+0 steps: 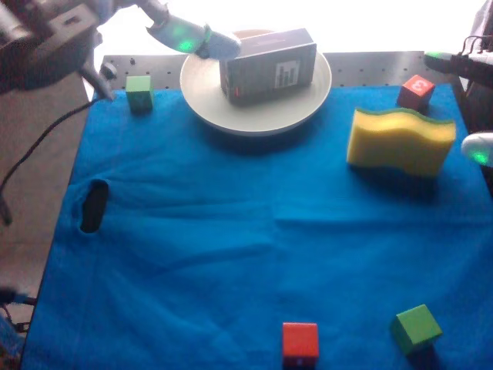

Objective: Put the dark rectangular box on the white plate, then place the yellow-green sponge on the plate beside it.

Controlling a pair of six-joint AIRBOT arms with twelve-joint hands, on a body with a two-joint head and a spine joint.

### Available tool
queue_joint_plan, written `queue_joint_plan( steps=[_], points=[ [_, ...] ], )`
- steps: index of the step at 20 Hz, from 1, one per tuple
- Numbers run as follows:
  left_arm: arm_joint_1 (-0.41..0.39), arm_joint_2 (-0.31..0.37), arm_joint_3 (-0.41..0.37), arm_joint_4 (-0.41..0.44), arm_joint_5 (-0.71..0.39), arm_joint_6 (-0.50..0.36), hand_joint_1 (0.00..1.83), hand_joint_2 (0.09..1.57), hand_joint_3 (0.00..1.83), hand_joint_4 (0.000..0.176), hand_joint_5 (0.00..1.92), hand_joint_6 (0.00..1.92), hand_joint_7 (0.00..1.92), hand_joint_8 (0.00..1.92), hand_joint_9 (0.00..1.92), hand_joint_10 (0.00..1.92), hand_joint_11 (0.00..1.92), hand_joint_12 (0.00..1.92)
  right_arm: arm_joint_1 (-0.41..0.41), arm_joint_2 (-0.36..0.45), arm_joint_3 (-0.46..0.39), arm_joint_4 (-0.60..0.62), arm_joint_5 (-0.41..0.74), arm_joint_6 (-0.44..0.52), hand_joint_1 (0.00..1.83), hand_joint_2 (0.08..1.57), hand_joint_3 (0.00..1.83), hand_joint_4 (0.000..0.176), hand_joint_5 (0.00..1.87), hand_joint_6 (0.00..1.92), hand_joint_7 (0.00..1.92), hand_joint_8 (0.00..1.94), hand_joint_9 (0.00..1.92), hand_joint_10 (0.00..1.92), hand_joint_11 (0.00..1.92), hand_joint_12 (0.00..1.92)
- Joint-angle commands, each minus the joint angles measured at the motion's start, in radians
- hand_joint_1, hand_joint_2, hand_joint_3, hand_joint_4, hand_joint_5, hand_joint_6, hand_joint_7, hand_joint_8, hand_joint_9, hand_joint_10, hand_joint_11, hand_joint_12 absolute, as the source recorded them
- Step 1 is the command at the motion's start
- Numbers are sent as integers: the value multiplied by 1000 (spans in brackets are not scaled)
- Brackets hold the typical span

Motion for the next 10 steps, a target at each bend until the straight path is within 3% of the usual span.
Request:
queue_joint_plan(
  steps=[1, 2, 3, 7, 10],
  points=[
    [5, 31, -24, -42, -150, 21, 760, 903, 0, 176, 96, 0, 53, 0, 30, 0, 46, 20, 17, -1, 6, 46, 112, 10, 401, 1185, 0, 66, 88, 1, 120, 3, 117, 2, 58, 212],
    [22, 64, -66, -70, -177, 48, 731, 895, 0, 176, 51, 0, 16, 0, 5, 0, 47, 22, 18, -1, 6, 46, 112, 11, 401, 1178, 0, 67, 86, 0, 116, 2, 101, 0, 34, 201],
    [45, 109, -120, -95, -213, 71, 738, 880, 0, 176, 31, 0, 2, 0, 0, 0, 9, 4, 19, 0, 6, 46, 112, 13, 383, 1162, 0, 47, 77, 0, 126, 5, 103, 2, 29, 200],
    [185, 271, -306, -195, -401, 98, 834, 876, 0, 176, 0, 0, 0, 0, 0, 0, 0, 0, 22, 1, 5, 46, 112, 22, 458, 1117, 0, 29, 83, 6, 148, 10, 121, 12, 34, 207],
    [284, 375, -443, -269, -504, 177, 823, 869, 0, 176, 0, 0, 0, 0, 0, 0, 0, 0, 34, 0, 5, 43, 112, 22, 523, 1093, 0, 14, 69, 2, 141, 3, 129, 8, 64, 218]
  ],
)
